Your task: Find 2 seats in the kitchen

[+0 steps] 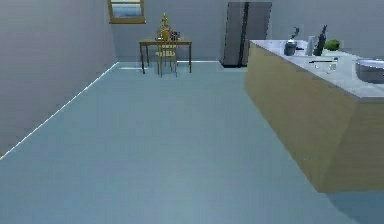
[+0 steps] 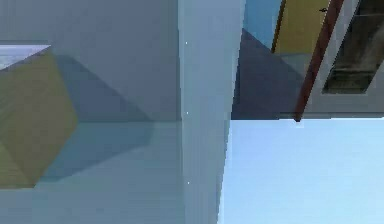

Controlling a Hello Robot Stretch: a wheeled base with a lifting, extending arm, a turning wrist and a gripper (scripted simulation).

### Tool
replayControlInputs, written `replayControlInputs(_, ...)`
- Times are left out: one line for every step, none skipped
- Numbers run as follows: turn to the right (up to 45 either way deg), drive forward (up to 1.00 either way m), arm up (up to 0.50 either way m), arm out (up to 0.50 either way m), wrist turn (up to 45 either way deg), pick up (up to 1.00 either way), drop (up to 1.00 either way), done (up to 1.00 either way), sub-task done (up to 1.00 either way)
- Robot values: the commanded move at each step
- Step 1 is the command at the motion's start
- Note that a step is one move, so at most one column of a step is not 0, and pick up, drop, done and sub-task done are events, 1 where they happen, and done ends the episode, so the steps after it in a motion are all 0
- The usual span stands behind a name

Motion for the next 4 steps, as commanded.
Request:
replayControlInputs(0.0,1.0,0.0,0.0,0.0,0.0,0.0,0.0,0.0)
replayControlInputs(0.0,1.0,0.0,0.0,0.0,0.0,0.0,0.0,0.0)
replayControlInputs(0.0,1.0,0.0,0.0,0.0,0.0,0.0,0.0,0.0)
replayControlInputs(3.0,0.0,0.0,0.0,0.0,0.0,0.0,0.0,0.0)
